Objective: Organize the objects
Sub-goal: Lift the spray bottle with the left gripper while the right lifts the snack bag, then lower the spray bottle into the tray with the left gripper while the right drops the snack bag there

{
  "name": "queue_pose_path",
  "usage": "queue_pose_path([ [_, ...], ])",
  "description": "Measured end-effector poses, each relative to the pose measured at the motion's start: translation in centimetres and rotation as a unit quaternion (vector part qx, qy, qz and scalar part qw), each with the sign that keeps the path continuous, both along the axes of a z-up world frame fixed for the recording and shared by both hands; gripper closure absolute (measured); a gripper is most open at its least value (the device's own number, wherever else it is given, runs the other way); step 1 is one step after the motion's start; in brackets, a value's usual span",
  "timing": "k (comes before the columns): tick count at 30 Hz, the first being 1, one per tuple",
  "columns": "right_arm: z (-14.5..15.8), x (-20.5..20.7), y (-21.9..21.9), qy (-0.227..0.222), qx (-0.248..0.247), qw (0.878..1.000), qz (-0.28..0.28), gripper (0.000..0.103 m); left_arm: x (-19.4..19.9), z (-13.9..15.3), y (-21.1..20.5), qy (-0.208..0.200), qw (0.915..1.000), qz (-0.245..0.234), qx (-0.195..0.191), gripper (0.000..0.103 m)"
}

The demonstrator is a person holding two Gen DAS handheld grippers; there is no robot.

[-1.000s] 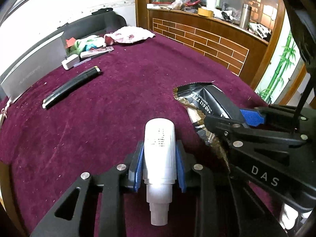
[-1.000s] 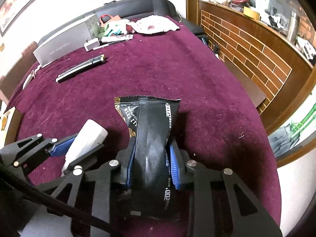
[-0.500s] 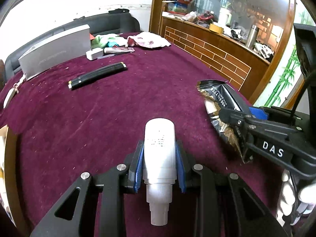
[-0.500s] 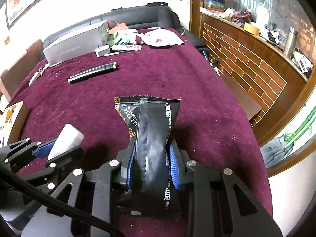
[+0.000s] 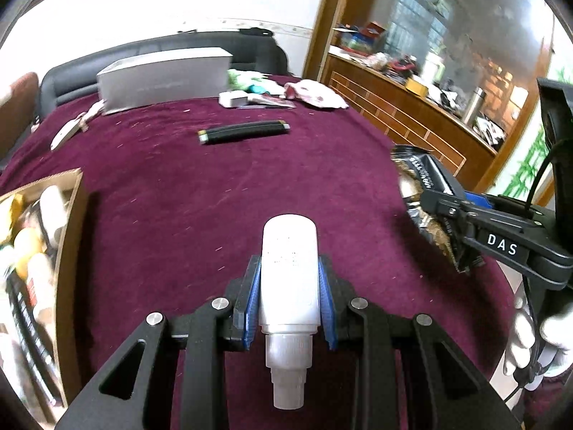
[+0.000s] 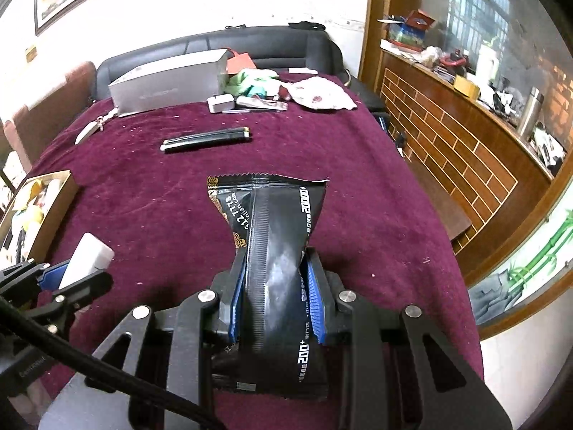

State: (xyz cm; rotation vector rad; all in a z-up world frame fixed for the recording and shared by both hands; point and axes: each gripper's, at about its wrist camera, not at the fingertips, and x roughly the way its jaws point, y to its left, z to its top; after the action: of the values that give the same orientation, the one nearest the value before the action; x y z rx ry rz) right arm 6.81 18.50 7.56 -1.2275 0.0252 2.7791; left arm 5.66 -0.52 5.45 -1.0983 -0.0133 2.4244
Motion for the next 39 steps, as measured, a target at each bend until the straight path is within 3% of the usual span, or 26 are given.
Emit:
queue_pose_path([
  [19, 1.2, 1.6, -7.2, 0.015, 0.053, 0.997, 0.058, 0.076, 3.2, 0.6, -7.7, 0.022, 0.9966, 0.067, 0.042, 0.078],
  [39, 1.8, 1.5, -15.9, 0.023, 0.089, 0.986, 0.139, 0.076, 4.5, 0.3, -17.2, 0.033, 0.9845, 0.155, 0.076, 0.078],
])
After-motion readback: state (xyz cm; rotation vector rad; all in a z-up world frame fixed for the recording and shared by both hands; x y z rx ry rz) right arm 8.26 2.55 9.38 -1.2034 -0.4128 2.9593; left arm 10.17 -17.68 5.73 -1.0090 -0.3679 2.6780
